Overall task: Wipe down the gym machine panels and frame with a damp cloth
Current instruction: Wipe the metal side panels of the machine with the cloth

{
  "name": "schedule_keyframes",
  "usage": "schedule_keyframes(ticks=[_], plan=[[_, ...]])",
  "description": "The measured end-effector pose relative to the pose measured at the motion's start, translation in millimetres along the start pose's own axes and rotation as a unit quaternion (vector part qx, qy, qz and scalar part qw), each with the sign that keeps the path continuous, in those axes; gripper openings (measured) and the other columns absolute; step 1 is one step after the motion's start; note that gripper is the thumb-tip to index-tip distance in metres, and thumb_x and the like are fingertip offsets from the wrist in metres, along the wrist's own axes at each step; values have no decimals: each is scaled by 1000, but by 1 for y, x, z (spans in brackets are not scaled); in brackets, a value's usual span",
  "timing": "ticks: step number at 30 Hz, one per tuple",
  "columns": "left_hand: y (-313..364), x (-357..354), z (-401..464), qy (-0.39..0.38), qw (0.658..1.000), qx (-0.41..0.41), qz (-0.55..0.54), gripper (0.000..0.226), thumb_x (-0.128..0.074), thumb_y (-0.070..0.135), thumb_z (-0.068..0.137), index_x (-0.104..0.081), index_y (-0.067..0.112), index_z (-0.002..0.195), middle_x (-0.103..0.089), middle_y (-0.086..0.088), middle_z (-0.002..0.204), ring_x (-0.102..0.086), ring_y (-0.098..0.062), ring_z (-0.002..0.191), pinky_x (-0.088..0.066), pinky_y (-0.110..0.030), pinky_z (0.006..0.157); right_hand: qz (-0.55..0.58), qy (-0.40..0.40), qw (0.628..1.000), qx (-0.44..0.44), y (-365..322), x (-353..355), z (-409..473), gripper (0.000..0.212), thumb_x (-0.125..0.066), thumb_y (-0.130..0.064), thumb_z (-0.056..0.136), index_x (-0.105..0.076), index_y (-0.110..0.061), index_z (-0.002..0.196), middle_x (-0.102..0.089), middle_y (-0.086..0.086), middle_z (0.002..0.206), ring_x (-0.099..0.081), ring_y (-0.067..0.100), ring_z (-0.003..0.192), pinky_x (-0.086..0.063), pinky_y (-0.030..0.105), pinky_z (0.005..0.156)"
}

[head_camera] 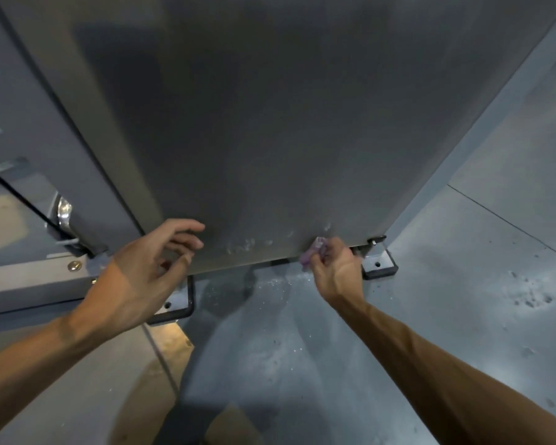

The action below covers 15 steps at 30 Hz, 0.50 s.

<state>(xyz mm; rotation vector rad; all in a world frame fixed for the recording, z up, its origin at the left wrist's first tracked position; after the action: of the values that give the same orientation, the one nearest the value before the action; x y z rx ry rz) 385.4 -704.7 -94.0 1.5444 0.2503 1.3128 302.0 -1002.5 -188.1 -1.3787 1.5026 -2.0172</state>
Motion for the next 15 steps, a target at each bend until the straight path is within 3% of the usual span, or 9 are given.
schedule_keyframes(ticks=[3,5,9,12,15], plan=[[-2,8,-2,-41,999,-14,31,48,-62,5,99,-57,37,134,-68,24,124,-66,-1,114,-50,-19,98,-5,-10,999,31,-13,-13,-8,24,-58,-30,103,-65,-18,84,-75,-9,71,-72,8,69,-60,36,75],[-2,17,-2,-61,997,-31,37,46,-62,12,100,-55,36,139,-67,25,128,-64,0,119,-49,-19,101,-27,-23,999,17,-15,-4,-7,27,-57,-26,104,-68,-18,81,-74,-7,74,-72,9,72,-57,32,74],[-7,36,-7,-77,995,-42,47,54,-65,11,100,-52,41,142,-66,30,129,-60,10,119,-43,-1,92,92,-48,992,-77,-12,18,-4,21,-57,-2,100,-65,-8,82,-76,14,82,-74,29,79,-56,28,67],[-12,37,-13,-51,994,-59,78,58,-63,7,100,-50,35,150,-63,25,136,-54,15,124,-37,3,91,85,-54,984,-144,-4,12,-1,12,-57,-3,100,-64,-7,90,-78,9,81,-76,26,78,-61,37,74],[-9,23,-22,-32,979,-120,163,61,-56,6,98,-45,22,156,-63,9,143,-55,1,125,-41,-5,97,118,5,974,-194,6,-3,-4,8,-60,-1,96,-62,-3,104,-78,14,92,-76,26,79,-63,38,72]])
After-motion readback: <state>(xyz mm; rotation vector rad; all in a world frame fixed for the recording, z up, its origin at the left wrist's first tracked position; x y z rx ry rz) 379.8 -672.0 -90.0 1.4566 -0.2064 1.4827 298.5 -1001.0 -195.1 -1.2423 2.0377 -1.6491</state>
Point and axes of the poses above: each hand's wrist, its own z-axis towards the middle knuckle, its own x-axis out of the back of the hand, y = z × x, the point moved 8 cm from there along z, towards the middle knuckle
